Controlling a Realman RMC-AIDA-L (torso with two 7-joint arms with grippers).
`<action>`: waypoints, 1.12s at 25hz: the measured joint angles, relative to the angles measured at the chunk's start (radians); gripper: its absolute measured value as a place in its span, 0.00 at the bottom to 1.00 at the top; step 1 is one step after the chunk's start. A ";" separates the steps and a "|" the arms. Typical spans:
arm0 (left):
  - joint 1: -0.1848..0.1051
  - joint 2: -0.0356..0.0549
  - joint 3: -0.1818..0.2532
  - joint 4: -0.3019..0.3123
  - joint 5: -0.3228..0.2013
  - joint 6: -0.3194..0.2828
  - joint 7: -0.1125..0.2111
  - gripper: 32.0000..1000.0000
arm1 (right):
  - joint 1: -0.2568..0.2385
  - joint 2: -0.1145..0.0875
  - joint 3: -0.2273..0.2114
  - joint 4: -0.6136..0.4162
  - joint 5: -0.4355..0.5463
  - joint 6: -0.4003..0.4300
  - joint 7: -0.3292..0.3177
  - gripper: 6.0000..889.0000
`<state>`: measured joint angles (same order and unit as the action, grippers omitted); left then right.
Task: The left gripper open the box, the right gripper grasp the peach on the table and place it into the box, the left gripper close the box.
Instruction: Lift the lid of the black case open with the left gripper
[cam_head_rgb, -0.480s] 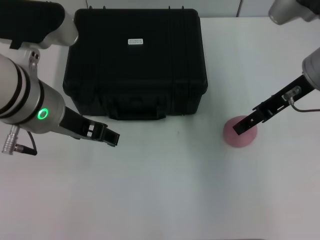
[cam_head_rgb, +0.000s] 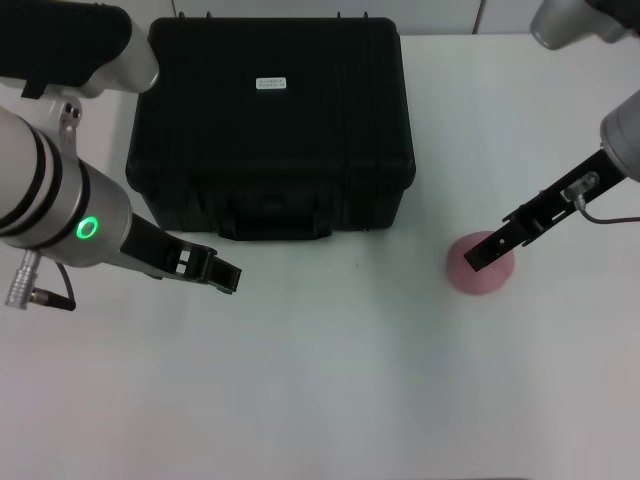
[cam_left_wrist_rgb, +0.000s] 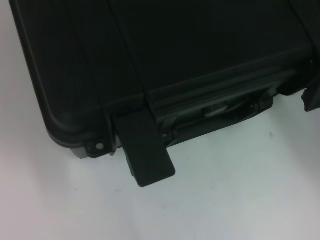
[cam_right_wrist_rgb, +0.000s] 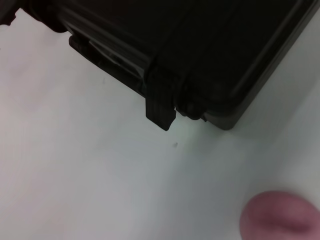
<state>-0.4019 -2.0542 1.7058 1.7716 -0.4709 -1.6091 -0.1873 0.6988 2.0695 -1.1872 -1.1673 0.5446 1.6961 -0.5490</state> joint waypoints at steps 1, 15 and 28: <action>-0.001 0.0003 0.000 0.000 0.001 -0.001 0.000 0.84 | 0.000 0.000 -0.003 0.000 0.000 0.000 0.000 0.93; -0.064 0.0030 -0.094 -0.008 0.066 -0.025 -0.005 0.83 | 0.003 -0.005 -0.005 0.008 -0.009 0.004 0.004 0.93; -0.156 0.0037 -0.140 -0.107 0.101 -0.026 0.035 0.78 | 0.038 -0.006 -0.005 0.051 -0.035 0.004 0.005 0.93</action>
<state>-0.5578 -2.0504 1.5655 1.6647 -0.3699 -1.6354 -0.1521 0.7371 2.0632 -1.1919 -1.1165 0.5091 1.6997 -0.5445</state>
